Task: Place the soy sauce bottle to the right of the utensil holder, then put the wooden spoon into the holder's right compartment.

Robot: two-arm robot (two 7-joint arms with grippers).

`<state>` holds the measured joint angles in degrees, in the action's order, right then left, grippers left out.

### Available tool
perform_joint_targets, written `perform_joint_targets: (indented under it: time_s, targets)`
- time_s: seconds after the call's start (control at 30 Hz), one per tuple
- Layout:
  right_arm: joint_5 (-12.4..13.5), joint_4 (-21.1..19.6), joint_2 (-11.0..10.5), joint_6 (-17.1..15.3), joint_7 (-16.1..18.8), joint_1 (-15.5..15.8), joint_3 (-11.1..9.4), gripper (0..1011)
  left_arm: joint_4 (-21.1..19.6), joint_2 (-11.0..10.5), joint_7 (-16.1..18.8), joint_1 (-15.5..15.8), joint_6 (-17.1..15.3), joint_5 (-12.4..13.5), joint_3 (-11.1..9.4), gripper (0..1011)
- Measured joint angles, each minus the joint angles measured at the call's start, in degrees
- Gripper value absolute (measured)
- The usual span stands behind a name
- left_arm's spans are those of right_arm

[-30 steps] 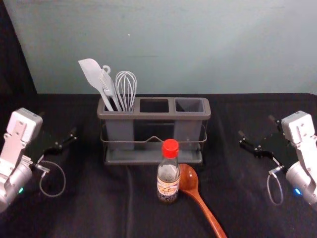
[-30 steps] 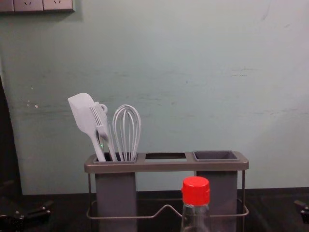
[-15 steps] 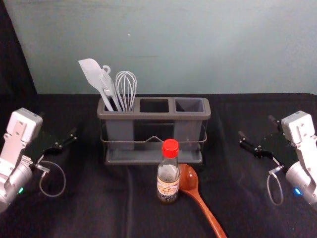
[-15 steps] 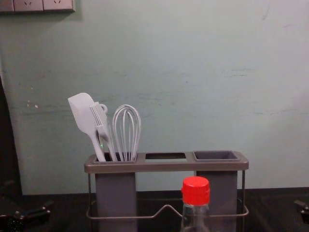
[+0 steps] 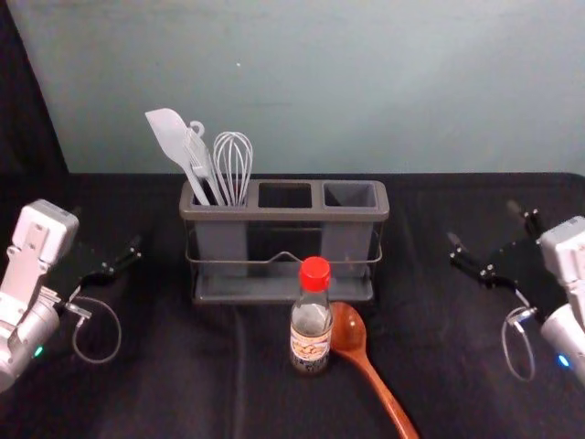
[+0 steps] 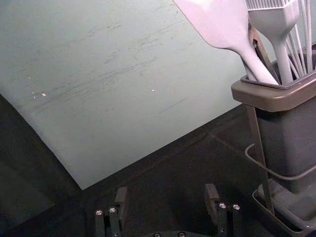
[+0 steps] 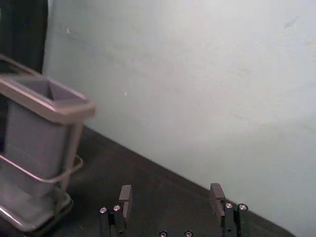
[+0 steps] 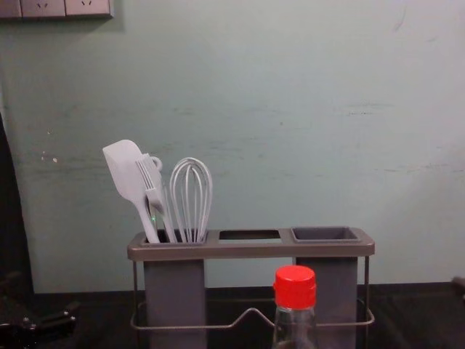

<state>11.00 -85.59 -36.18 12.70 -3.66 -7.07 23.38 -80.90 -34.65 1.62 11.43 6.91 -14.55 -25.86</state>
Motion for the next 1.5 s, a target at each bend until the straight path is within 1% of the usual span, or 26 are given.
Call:
perform_joint_targets:
  time_s: [0.03, 0.07, 0.1, 0.13, 0.17, 0.27, 0.37, 0.4, 0.43, 0.47, 0.57, 0.6, 0.67, 0.7, 0.73, 0.77, 0.8, 0.87, 0.9, 0.93, 1.0, 1.07, 1.17, 1.3, 1.33, 1.5]
  targets:
    - [0.15, -1.73, -0.69, 0.93, -0.09, 1.52, -0.79, 1004, 0.00, 0.00, 0.00, 0.00, 0.00, 0.00, 0.00, 1011]
    - [0.35, -2.51, -1.04, 1.39, -0.09, 2.34, -1.18, 1004, 0.00, 0.00, 0.00, 0.00, 0.00, 0.00, 0.00, 1011]
    - [1.01, -4.41, -1.91, 2.47, 0.00, 4.06, -2.20, 1004, 0.00, 0.00, 0.00, 0.00, 0.00, 0.00, 0.00, 1011]
    - [1.01, -4.41, -1.91, 2.47, 0.00, 4.06, -2.20, 1004, 0.00, 0.00, 0.00, 0.00, 0.00, 0.00, 0.00, 1011]
    - [1.44, -5.26, -2.34, 3.04, 0.11, 4.95, -2.66, 1004, 0.00, 0.00, 0.00, 0.00, 0.00, 0.00, 0.00, 1012]
    - [3.45, -8.98, -4.63, 5.62, 1.63, 9.31, -4.79, 1004, 0.00, 0.00, 0.00, 0.00, 0.00, 0.00, 0.00, 1011]
    - [4.94, -10.71, -6.12, 7.21, 3.48, 11.65, -5.69, 1004, 0.00, 0.00, 0.00, 0.00, 0.00, 0.00, 0.00, 1012]
    - [6.12, -11.58, -7.22, 8.13, 5.25, 12.91, -6.07, 1004, 0.00, 0.00, 0.00, 0.00, 0.00, 0.00, 0.00, 1012]
    - [6.12, -11.58, -7.22, 8.13, 5.25, 12.91, -6.07, 1004, 0.00, 0.00, 0.00, 0.00, 0.00, 0.00, 0.00, 1012]
    - [8.35, -12.54, -8.69, 9.03, 8.63, 14.21, -6.21, 1004, 0.00, 0.00, 0.00, 0.00, 0.00, 0.00, 0.00, 1011]
    - [10.86, -13.23, -9.91, 9.68, 12.48, 14.77, -6.01, 1004, 0.00, 0.00, 0.00, 0.00, 0.00, 0.00, 0.00, 1012]
    - [12.71, -13.63, -10.57, 10.27, 15.56, 14.83, -5.67, 1004, 0.00, 0.00, 0.00, 0.00, 0.00, 0.00, 0.00, 1011]
    - [14.32, -13.90, -11.03, 10.73, 18.49, 14.64, -5.20, 1004, 0.00, 0.00, 0.00, 0.00, 0.00, 0.00, 0.00, 1011]
    - [15.84, -14.17, -11.31, 11.02, 21.34, 14.23, -4.70, 1004, 0.00, 0.00, 0.00, 0.00, 0.00, 0.00, 0.00, 1011]
    - [16.56, -14.22, -11.39, 11.09, 22.78, 13.95, -4.37, 1004, 0.00, 0.00, 0.00, 0.00, 0.00, 0.00, 0.00, 1012]
    - [17.20, -14.23, -11.42, 11.11, 24.16, 13.54, -3.94, 1004, 0.00, 0.00, 0.00, 0.00, 0.00, 0.00, 0.00, 1011]
    - [18.45, -14.20, -11.36, 11.10, 26.79, 12.71, -3.18, 1004, 0.00, 0.00, 0.00, 0.00, 0.00, 0.00, 0.00, 1012]
    - [19.88, -13.96, -11.10, 11.01, 29.75, 11.72, -2.39, 1004, 0.00, 0.00, 0.00, 0.00, 0.00, 0.00, 0.00, 1011]
    - [20.67, -13.75, -10.89, 10.83, 31.09, 11.15, -1.94, 1004, 0.00, 0.00, 0.00, 0.00, 0.00, 0.00, 0.00, 1011]
    - [22.02, -13.35, -10.42, 10.26, 33.67, 10.16, -1.15, 1004, 0.00, 0.00, 0.00, 0.00, 0.00, 0.00, 0.00, 1011]
    - [23.12, -12.89, -9.78, 9.46, 35.86, 9.06, -0.37, 1004, 0.00, 0.00, 0.00, 0.00, 0.00, 0.00, 0.00, 1012]
    - [24.68, -11.90, -8.38, 7.67, 39.35, 6.98, 1.03, 1004, 0.00, 0.00, 0.00, 0.00, 0.00, 0.00, 0.00, 1011]
    - [25.18, -11.08, -7.36, 6.35, 41.34, 5.54, 1.96, 1004, 0.00, 0.00, 0.00, 0.00, 0.00, 0.00, 0.00, 1011]
    - [25.06, -9.16, -5.30, 3.21, 43.70, 2.69, 3.62, 1004, 0.00, 0.00, 0.00, 0.00, 0.00, 0.00, 0.00, 1011]
    - [25.06, -9.16, -5.30, 3.21, 43.70, 2.69, 3.62, 1004, 0.00, 0.00, 0.00, 0.00, 0.00, 0.00, 0.00, 1011]
    - [23.61, -6.64, -3.07, 0.26, 44.61, -0.39, 4.71, 1004, 0.00, 0.00, 0.00, 0.00, 0.00, 0.00, 0.00, 1011]
